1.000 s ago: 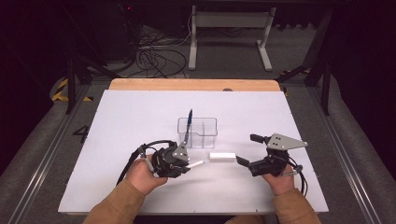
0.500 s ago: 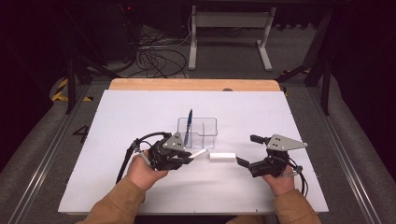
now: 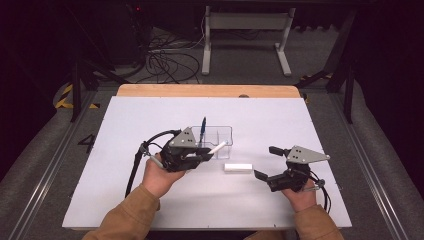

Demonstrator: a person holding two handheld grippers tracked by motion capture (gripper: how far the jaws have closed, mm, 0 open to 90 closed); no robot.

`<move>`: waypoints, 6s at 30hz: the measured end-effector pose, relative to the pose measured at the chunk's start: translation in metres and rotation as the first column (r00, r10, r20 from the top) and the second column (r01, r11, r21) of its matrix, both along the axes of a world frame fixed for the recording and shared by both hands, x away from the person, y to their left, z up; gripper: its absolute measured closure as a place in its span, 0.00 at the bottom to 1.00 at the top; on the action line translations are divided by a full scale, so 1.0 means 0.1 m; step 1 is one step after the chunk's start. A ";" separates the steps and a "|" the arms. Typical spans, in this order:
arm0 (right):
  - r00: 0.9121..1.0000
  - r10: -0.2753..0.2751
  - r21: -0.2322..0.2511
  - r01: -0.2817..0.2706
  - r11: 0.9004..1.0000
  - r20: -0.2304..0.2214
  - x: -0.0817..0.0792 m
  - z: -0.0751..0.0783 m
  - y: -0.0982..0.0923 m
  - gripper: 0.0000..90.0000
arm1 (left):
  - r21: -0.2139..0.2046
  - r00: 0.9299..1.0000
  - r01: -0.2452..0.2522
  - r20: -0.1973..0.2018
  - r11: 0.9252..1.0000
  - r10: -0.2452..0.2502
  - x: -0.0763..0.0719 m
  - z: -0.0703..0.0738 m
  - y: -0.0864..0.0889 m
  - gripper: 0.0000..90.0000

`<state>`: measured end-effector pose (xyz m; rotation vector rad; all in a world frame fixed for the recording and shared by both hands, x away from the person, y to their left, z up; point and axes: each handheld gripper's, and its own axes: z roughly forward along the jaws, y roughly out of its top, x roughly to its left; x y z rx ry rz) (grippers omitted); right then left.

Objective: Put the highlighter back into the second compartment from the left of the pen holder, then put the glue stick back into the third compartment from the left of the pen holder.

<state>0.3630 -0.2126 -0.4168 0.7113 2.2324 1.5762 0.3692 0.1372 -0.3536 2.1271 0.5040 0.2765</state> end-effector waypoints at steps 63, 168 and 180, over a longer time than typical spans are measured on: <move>1.000 0.019 0.005 -0.019 1.000 -0.007 -0.01 -0.01 0.01 0.02 | -0.361 0.972 -0.125 0.142 0.924 0.187 0.66 -0.17 -0.20 0.86; 0.987 0.158 -0.196 -0.151 0.969 0.023 -0.04 0.30 0.24 0.18 | -0.224 0.974 -0.189 0.079 0.956 0.211 -0.55 -0.58 1.24 0.03; 0.968 0.249 -0.368 -0.241 0.898 -0.027 0.13 0.41 0.52 0.26 | -0.226 0.967 -0.219 0.077 0.949 0.241 -0.61 -0.58 1.31 0.03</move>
